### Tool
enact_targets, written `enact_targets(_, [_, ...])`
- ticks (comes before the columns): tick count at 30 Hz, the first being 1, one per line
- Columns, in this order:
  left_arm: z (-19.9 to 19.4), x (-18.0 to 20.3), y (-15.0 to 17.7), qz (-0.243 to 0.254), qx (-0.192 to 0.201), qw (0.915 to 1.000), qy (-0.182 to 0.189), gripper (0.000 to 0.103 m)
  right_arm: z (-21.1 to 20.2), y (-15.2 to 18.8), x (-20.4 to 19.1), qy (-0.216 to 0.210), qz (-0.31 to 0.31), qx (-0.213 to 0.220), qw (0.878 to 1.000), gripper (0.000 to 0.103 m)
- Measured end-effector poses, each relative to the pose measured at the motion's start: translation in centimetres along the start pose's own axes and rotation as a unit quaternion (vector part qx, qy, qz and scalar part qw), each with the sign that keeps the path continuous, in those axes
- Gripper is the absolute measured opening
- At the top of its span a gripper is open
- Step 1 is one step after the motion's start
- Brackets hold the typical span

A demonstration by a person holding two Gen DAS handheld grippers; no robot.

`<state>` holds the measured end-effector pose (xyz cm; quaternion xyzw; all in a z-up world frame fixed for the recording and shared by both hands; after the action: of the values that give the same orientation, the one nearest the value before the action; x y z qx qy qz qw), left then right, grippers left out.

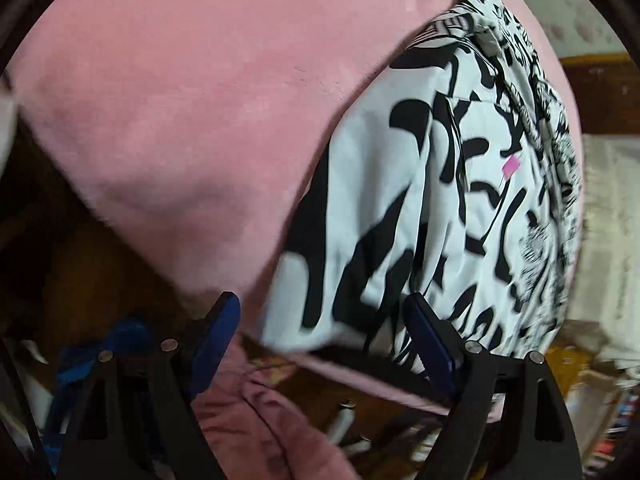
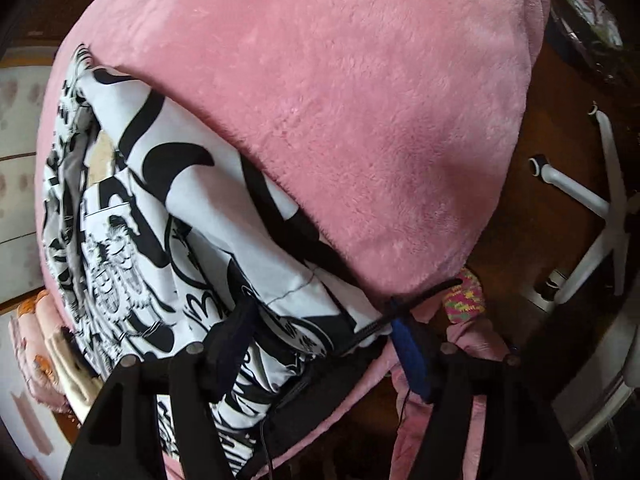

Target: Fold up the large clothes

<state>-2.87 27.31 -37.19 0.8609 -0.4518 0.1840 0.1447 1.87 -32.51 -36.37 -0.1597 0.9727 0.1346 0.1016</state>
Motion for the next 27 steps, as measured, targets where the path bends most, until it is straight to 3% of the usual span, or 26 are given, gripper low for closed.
enact_targets(2, [0.7, -0.1, -0.7, -0.012, -0.006, 0.9998, 0.011, 0.082, 0.1, 0.1, -0.3, 0.01, -0.015, 0.007, 1.0, 0.066])
enact_targets(7, [1.5, -0.1, -1.0, -0.058, -0.025, 0.9977, 0.024, 0.063, 0.0, 0.4, -0.7, 0.015, -0.018, 0.004, 1.0, 0.057])
enact_targets(14, [-0.1, 2.0, -0.4, -0.087, -0.029, 0.9949, 0.041, 0.019, -1.1, 1.7, -2.3, 0.018, -0.064, 0.013, 0.998, 0.026])
enact_targets(20, [-3.3, 6.2, 0.3, -0.086, 0.009, 0.9922, 0.09, 0.015, -2.6, 2.4, -3.2, 0.001, -0.124, -0.009, 0.992, 0.016])
enact_targets(24, [-6.1, 9.6, 0.7, -0.083, 0.039, 0.9863, 0.137, 0.014, -4.4, 1.9, -3.8, -0.052, -0.135, -0.054, 0.988, 0.014])
enact_targets(27, [-7.8, 12.0, 0.7, -0.077, 0.06, 0.9843, 0.147, 0.014, -5.6, 2.1, -4.3, -0.099, -0.143, -0.083, 0.981, 0.014])
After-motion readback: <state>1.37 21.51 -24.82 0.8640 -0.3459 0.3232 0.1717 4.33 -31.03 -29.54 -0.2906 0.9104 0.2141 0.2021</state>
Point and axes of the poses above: each gripper's, at about its wrist camera, not at the fingertips, and z roughly the way its jaws point, x to its right, y to its underside, the point moved 7 cm from there along z, roughly the way its jaws point, and after that the axes turned 5 degrees about z, right-handed, at the moved point
